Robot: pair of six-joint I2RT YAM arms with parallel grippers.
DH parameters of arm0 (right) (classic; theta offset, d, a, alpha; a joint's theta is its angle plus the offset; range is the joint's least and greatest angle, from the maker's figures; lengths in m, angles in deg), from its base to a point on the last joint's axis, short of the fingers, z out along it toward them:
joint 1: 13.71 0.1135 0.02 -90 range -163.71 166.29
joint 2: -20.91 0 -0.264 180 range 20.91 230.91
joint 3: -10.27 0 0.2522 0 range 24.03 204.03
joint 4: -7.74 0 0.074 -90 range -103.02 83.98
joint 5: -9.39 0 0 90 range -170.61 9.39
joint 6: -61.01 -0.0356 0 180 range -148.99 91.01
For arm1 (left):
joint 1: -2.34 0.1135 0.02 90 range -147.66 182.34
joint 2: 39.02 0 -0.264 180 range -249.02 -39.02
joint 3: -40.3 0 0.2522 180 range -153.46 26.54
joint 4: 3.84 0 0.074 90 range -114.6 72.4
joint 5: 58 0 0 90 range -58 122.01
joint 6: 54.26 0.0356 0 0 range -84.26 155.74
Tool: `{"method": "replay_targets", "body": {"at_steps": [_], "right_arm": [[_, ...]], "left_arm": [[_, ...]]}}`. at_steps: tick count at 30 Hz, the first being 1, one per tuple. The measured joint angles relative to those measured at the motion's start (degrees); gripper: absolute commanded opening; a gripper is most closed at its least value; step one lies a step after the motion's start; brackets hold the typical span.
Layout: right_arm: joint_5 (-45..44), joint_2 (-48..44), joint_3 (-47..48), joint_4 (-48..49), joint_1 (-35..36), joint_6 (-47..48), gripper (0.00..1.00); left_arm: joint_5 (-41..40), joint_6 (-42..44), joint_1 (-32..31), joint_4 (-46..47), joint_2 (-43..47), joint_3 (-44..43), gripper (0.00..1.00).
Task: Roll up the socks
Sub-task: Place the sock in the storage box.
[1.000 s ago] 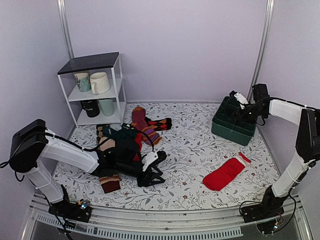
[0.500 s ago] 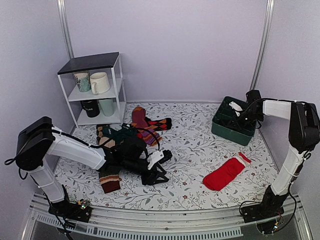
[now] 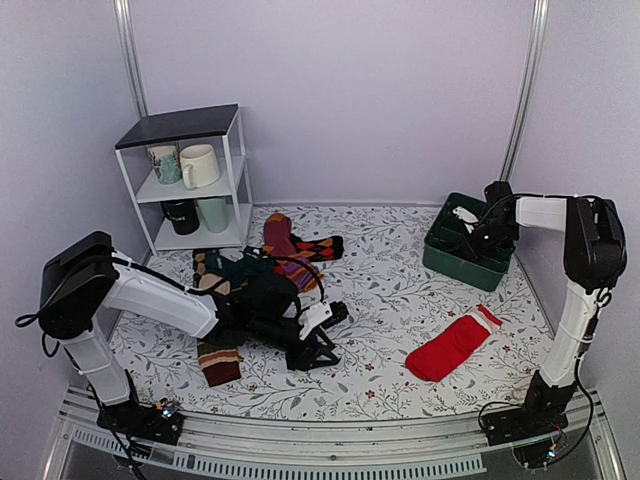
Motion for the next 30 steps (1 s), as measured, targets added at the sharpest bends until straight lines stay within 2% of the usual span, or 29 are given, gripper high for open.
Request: {"method": "replay_targets", "body": {"at_steps": [20, 23, 30], "right_arm": [[1.49, 8.17, 8.20, -3.89, 0.68, -4.22, 0.04], [1.53, 9.44, 9.57, -4.37, 0.72, -5.01, 0.07], [0.92, 10.47, 11.10, -4.68, 0.81, -6.56, 0.26]], "left_arm": [[-0.02, 0.46, 0.02, -0.85, -1.70, -0.35, 0.40], [-0.02, 0.57, 0.02, -1.22, -1.75, -0.68, 0.40], [-0.04, 1.01, 0.02, -1.27, -2.03, -1.07, 0.40]]}}
